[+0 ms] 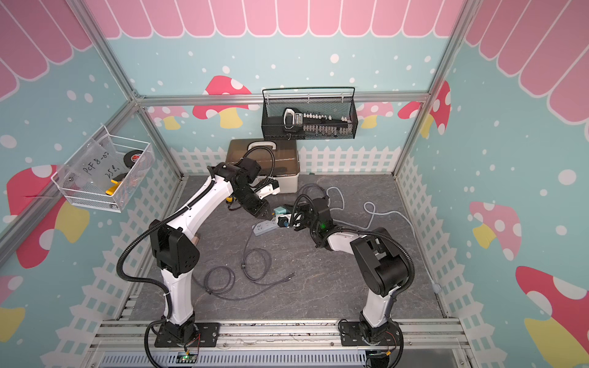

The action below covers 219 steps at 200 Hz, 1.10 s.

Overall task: Charge mp3
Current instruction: Pick up the plug from the center of the board.

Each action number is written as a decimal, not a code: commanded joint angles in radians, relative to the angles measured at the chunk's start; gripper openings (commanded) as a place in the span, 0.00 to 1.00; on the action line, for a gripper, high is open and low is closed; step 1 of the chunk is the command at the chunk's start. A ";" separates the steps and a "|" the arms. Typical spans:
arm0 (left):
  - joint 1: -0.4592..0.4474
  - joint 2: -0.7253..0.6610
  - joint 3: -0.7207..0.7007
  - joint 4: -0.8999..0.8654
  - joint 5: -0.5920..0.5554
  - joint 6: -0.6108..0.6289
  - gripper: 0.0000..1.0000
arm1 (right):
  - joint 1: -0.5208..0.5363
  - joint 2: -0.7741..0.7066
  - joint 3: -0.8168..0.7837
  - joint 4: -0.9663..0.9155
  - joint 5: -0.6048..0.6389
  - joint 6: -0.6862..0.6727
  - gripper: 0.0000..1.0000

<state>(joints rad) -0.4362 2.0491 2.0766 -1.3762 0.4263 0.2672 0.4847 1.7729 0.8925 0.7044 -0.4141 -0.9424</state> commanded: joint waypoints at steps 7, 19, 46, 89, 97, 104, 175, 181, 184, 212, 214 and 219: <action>0.020 -0.073 -0.017 0.118 0.035 -0.029 0.40 | 0.002 -0.010 -0.028 0.087 0.036 0.138 0.13; 0.022 -0.107 -0.069 0.191 0.043 -0.053 0.42 | 0.003 -0.014 -0.043 0.116 0.046 0.211 0.12; 0.022 -0.171 -0.194 0.340 0.078 -0.104 0.48 | 0.011 -0.027 -0.062 0.142 0.073 0.319 0.12; 0.022 -0.208 -0.327 0.488 0.163 -0.180 0.57 | 0.023 -0.043 -0.062 0.143 0.094 0.383 0.12; 0.021 -0.204 -0.337 0.500 0.159 -0.191 0.58 | 0.024 -0.045 -0.057 0.142 0.097 0.402 0.12; 0.022 -0.201 -0.344 0.509 0.150 -0.200 0.59 | 0.024 -0.048 -0.053 0.142 0.100 0.420 0.12; 0.011 -0.226 -0.430 0.691 0.108 -0.295 0.63 | 0.037 -0.054 -0.031 0.138 0.061 0.496 0.12; 0.010 -0.224 -0.431 0.692 0.109 -0.296 0.63 | 0.037 -0.053 -0.028 0.136 0.062 0.500 0.12; 0.009 -0.222 -0.430 0.694 0.112 -0.296 0.63 | 0.039 -0.053 -0.027 0.135 0.063 0.504 0.12; -0.004 -0.211 -0.423 0.699 0.121 -0.295 0.61 | 0.049 -0.047 -0.022 0.126 0.064 0.513 0.12; -0.005 -0.210 -0.423 0.700 0.123 -0.295 0.61 | 0.049 -0.046 -0.022 0.124 0.064 0.513 0.12; -0.007 -0.209 -0.420 0.700 0.129 -0.295 0.60 | 0.050 -0.045 -0.021 0.125 0.066 0.514 0.12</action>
<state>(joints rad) -0.4290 1.8496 1.6535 -0.7204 0.5358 -0.0124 0.5159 1.7466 0.8410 0.7994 -0.3218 -0.4541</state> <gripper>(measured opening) 0.615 0.255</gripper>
